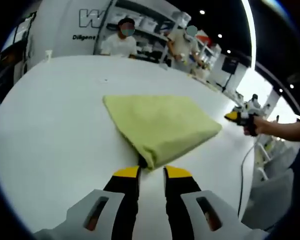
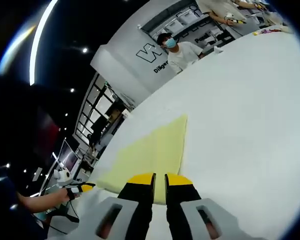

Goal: Fold the garment on the visible template until the final outline fits inside the template.

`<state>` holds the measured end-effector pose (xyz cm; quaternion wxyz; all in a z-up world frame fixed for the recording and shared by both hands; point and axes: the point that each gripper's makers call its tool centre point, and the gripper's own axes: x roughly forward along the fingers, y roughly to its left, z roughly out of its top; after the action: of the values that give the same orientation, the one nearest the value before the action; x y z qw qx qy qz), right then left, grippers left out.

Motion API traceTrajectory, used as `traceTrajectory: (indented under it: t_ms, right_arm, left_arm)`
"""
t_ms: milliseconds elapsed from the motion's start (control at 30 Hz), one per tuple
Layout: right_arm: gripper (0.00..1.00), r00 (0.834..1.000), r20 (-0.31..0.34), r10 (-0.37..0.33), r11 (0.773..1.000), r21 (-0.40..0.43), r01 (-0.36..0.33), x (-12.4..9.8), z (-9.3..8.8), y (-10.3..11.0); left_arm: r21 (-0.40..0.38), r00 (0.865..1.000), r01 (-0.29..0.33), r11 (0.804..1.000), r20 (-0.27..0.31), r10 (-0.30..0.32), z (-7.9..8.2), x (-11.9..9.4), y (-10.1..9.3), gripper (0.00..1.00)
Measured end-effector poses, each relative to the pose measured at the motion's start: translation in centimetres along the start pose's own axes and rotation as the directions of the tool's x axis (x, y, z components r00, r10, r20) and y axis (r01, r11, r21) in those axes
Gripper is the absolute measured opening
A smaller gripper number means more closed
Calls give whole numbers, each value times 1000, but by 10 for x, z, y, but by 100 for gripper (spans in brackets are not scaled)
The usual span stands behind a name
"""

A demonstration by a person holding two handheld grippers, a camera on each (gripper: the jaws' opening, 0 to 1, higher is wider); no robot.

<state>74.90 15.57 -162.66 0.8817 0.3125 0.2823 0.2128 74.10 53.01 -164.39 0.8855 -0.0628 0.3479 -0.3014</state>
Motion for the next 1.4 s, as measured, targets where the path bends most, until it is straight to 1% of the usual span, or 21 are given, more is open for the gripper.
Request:
traceTrajectory:
  t_ms: [67, 100, 200, 400, 433, 467, 533, 600, 633, 700, 733, 800, 900, 933, 967, 1033, 1100, 1167, 1233, 1300, 1400]
  right_arm:
    - [3, 1000, -1, -4, 1000, -2, 4, -1, -1, -1]
    - [3, 1000, -7, -22, 1000, -6, 22, -6, -5, -4]
    - [2, 1000, -5, -28, 1000, 0, 28, -13, -8, -8]
    - [3, 998, -48, -44, 999, -33, 42, -15, -19, -11]
    - [3, 997, -65, -45, 998, -54, 41, -13, -23, -10]
    - [3, 995, -85, -43, 996, -84, 35, -12, -27, -7]
    - [4, 994, -106, -41, 992, -119, 28, -10, -32, -4]
    - [4, 993, -112, -42, 991, -132, 28, -9, -33, -4]
    - [5, 992, -115, -43, 990, -138, 27, -8, -33, -4]
    - [9, 988, -146, -45, 985, -170, 19, -6, -38, -5]
    - [12, 987, -155, -48, 982, -188, 18, -5, -39, -6]
    - [14, 976, -205, -77, 952, -306, 11, -4, -46, -6]
    - [13, 970, -227, -89, 926, -378, -3, -5, -47, -9]
    - [14, 969, -227, -94, 917, -398, -4, -3, -47, -6]
    - [15, 970, -217, -105, 901, -435, 0, 0, -45, -9]
    - [16, 970, -222, -101, 891, -453, -11, 4, -43, -8]
    - [14, 969, -228, -98, 887, -461, -19, 5, -43, -6]
    - [12, 970, -227, -84, 871, -490, -40, 10, -42, -3]
    - [12, 965, -245, -94, 868, -495, -41, 19, -41, -8]
    - [1, 956, -275, -106, 862, -505, -50, 24, -45, -11]
    - [0, 954, -281, -102, 872, -486, -50, 24, -42, -15]
  left_arm:
    - [0, 1000, -2, 1000, 0, 2, 0, 1, 0, 16]
    - [4, 1000, -12, 1000, -4, 12, 0, 6, -5, 14]
    - [15, 1000, -19, 1000, -11, 20, -2, 10, -7, 9]
    - [26, 998, -57, 998, -29, 58, -7, 19, -3, 6]
    - [25, 997, -67, 997, -43, 68, -10, 22, 1, 4]
    - [45, 994, -91, 995, -54, 93, -10, 21, 0, 2]
    - [54, 994, -93, 994, -54, 96, -9, 20, 3, 1]
    - [55, 994, -92, 994, -54, 95, -9, 19, 4, 0]
    - [55, 994, -91, 994, -54, 94, -8, 18, 4, 0]
    - [62, 995, -89, 994, -48, 92, -6, 15, 8, 0]
    - [66, 994, -93, 993, -48, 96, -5, 15, 8, 0]
    - [70, 994, -92, 993, -48, 95, -3, 8, 15, 0]
    - [64, 996, -77, 995, -48, 80, -3, 7, 15, 0]
    - [70, 995, -78, 995, -52, 81, -4, 7, 17, 0]
    - [74, 995, -75, 994, -56, 79, -5, 7, 17, 0]
    - [73, 995, -78, 994, -55, 82, -5, 8, 17, 0]
    - [71, 995, -78, 994, -55, 82, -5, 8, 17, 0]
    - [70, 995, -78, 994, -58, 82, -5, 8, 17, 0]
    - [78, 995, -71, 994, -64, 76, -5, 9, 16, 0]
    - [85, 995, -62, 994, -69, 68, -4, 9, 17, 0]
    - [107, 995, -50, 993, -79, 59, -4, 8, 16, 0]
